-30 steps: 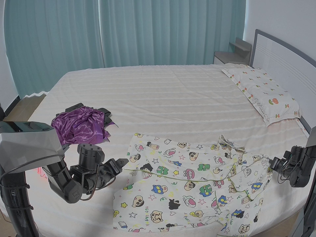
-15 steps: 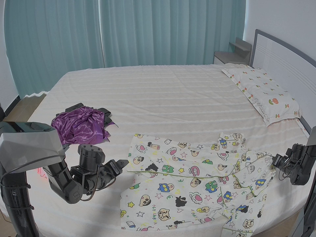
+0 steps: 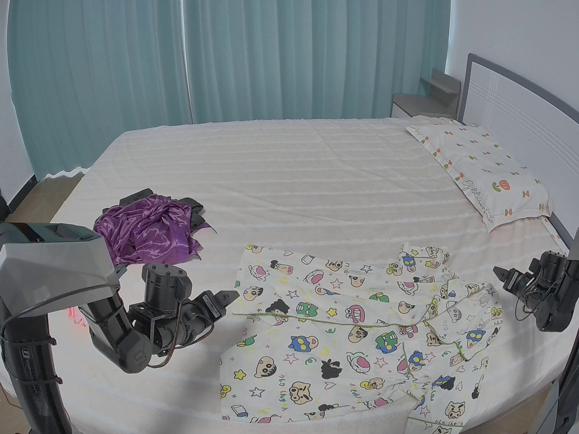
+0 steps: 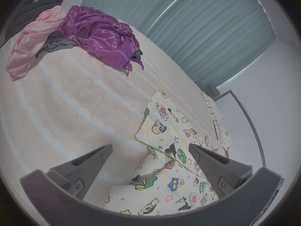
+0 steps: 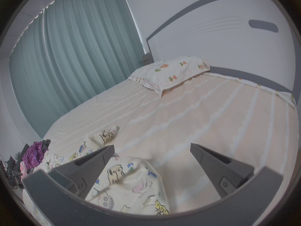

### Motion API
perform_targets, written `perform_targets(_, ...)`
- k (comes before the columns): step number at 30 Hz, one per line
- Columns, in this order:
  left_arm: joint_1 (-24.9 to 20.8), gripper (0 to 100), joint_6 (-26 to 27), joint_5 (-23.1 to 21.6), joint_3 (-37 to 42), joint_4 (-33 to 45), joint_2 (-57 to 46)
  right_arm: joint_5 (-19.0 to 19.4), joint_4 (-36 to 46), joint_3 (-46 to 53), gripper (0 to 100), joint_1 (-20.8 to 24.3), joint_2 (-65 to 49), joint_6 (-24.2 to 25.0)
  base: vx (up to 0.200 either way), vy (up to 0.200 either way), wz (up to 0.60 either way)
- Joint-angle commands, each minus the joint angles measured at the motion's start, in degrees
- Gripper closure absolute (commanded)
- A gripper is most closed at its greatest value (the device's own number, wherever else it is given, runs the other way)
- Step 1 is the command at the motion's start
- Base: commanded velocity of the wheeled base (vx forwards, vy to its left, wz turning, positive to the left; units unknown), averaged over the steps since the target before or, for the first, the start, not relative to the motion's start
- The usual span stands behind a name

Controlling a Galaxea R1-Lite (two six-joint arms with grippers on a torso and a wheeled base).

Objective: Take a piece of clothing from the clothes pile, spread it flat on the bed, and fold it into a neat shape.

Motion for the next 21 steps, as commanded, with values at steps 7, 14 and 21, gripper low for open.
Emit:
perform_targets(7, -0.07, 0, -1.36, -2.95, 1.95, -2.7, -0.09, 0.24, 18.2, -19.14, 0, 10.43, -0.23, 13.99, 0.0, 0.0, 0.0)
perform_targets(14, -0.16, 0, -2.59, -3.56, 2.57, -5.16, 0.17, 0.42, 35.34, -36.54, 0, 14.03, 7.68, 14.6, 0.0, 0.0, 0.0)
perform_targets(21, -0.07, 0, -2.68, -3.56, 3.45, -5.16, 0.61, 0.59, 44.74, -49.64, 0, 15.08, 15.59, 14.69, 0.0, 0.0, 0.0)
